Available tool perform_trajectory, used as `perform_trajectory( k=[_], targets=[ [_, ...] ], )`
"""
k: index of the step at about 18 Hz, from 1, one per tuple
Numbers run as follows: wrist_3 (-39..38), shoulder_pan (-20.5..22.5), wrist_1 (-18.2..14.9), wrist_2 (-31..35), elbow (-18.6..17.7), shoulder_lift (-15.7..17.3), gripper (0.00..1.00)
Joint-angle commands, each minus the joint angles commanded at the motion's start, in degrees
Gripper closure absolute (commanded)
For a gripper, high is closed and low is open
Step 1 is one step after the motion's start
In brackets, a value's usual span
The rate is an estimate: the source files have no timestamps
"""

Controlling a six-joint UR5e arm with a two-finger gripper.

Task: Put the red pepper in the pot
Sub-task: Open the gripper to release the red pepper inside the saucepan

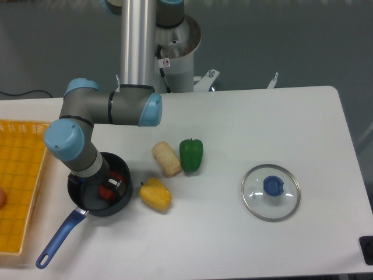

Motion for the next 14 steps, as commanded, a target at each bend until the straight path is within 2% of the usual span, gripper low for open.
perform_trajectory(
  k=[5,14],
  targets=[
    [-0.09,-0.09,0.00,0.00,0.00,-0.35,0.32],
    [-0.09,-0.18,0.00,0.09,0.00,-0.35,0.24]
  ],
)
